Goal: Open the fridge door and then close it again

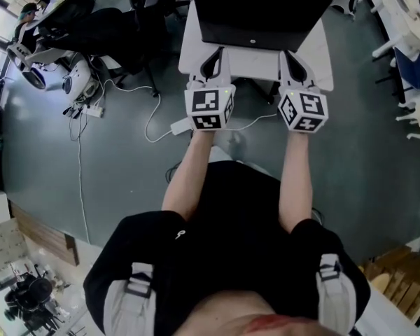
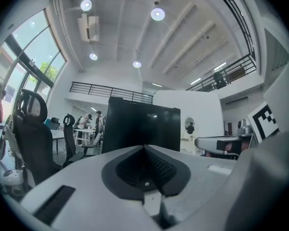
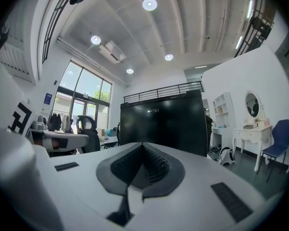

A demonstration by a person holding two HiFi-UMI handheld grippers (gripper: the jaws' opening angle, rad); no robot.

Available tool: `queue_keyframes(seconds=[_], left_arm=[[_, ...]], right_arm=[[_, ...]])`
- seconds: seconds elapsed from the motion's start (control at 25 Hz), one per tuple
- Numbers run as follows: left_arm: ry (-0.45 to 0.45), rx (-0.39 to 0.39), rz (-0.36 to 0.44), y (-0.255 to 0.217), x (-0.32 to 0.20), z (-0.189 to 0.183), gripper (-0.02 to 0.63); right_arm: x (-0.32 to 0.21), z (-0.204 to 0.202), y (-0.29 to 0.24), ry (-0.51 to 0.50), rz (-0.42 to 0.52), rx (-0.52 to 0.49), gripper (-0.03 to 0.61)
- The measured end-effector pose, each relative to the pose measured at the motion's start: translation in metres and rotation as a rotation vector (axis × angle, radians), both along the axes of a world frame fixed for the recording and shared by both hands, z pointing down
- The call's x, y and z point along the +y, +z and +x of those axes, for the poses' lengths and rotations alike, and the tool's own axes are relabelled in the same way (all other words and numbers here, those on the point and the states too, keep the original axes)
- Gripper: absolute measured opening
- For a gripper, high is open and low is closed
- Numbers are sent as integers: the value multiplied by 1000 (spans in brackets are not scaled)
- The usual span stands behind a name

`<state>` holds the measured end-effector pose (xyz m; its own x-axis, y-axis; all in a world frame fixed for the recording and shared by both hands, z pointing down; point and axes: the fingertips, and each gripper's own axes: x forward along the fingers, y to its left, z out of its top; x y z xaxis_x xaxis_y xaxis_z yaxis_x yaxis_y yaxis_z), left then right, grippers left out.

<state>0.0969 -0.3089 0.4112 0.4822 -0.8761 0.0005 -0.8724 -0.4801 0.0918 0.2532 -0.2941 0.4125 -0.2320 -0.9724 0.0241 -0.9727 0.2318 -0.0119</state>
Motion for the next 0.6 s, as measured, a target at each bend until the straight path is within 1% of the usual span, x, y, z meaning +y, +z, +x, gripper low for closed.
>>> queue_keyframes(seconds=[0.2,0.4,0.6], left_arm=[[-10,-7,0,4,13,5,-2],[-16,8,-8,2,21,12,-2],[-20,-3,-10,4,26,18,-2]], right_arm=[[5,-1,0,-37,3,2,-6],[9,3,-4,-56,15,-13,-6],[12,10,-2,-69,20,-13,-6]])
